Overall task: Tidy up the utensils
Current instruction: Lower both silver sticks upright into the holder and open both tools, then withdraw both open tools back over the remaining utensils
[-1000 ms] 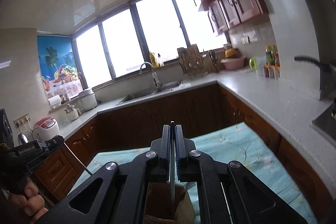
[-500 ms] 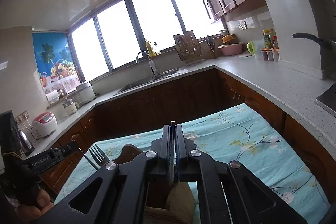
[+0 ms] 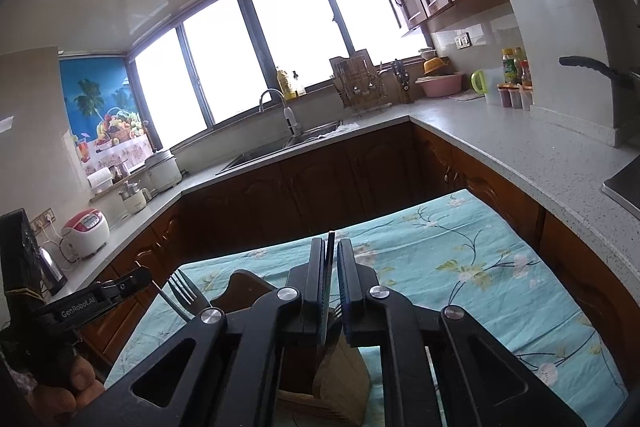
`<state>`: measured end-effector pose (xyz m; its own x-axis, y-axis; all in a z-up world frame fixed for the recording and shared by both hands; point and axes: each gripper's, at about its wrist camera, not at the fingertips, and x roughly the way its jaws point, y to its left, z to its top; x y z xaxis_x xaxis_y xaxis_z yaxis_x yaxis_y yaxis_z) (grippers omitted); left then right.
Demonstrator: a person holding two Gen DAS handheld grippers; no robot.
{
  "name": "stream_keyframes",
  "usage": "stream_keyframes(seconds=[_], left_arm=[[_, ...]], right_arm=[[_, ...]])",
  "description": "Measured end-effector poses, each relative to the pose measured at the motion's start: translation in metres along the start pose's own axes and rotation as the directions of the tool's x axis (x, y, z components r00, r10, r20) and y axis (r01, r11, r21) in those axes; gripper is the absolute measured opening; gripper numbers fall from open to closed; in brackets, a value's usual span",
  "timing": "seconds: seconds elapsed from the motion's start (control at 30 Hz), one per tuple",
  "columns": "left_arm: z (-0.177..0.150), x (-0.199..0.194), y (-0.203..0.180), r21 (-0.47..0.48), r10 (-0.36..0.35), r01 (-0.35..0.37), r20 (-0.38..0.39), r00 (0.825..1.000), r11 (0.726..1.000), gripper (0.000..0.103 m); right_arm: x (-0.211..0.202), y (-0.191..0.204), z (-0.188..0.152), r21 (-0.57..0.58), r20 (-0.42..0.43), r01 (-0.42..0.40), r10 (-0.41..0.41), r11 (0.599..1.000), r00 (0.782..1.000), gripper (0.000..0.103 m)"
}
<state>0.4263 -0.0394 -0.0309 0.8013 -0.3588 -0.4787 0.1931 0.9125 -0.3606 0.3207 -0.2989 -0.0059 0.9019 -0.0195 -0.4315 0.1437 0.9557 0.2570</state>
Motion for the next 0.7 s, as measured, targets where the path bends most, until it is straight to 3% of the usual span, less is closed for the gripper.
stream_keyframes(seconds=[0.1,0.17,0.2,0.23,0.27,0.37,0.43,0.7], left_arm=[[0.001,-0.001,0.001,-0.003,0.003,-0.003,-0.008,1.000,1.000,0.019],[0.001,-0.003,0.002,-0.011,0.005,-0.005,-0.007,1.000,1.000,0.025],[0.000,-0.004,0.003,-0.015,0.007,-0.007,-0.009,1.000,1.000,0.028],[-0.001,-0.005,0.004,-0.019,0.012,-0.012,-0.012,1.000,1.000,0.039],[-0.001,-0.007,0.004,-0.025,0.014,-0.014,-0.012,1.000,1.000,0.052],[-0.004,-0.015,0.006,-0.039,0.023,-0.023,-0.005,1.000,0.999,0.071],[-0.007,-0.020,0.006,-0.039,0.022,-0.022,-0.003,1.000,0.999,0.073],[-0.023,-0.051,0.009,-0.024,0.044,-0.044,-0.022,0.999,0.999,0.078]], right_arm=[[-0.001,-0.003,0.000,0.011,-0.001,0.004,-0.004,1.000,1.000,0.010],[-0.001,-0.004,0.000,0.021,-0.003,0.008,-0.008,1.000,1.000,0.018],[-0.002,-0.006,-0.001,0.027,-0.002,0.010,-0.010,1.000,1.000,0.033],[-0.003,-0.006,0.000,0.033,0.001,0.005,-0.006,0.999,1.000,0.049],[-0.005,-0.006,0.000,0.037,0.006,0.005,-0.005,0.999,1.000,0.054],[-0.011,-0.006,-0.001,0.037,0.019,-0.003,0.002,0.999,1.000,0.064],[-0.014,-0.005,-0.002,0.039,0.018,-0.009,0.009,0.999,1.000,0.074],[-0.028,-0.003,-0.010,0.033,0.000,-0.025,0.025,0.999,1.000,0.080]])
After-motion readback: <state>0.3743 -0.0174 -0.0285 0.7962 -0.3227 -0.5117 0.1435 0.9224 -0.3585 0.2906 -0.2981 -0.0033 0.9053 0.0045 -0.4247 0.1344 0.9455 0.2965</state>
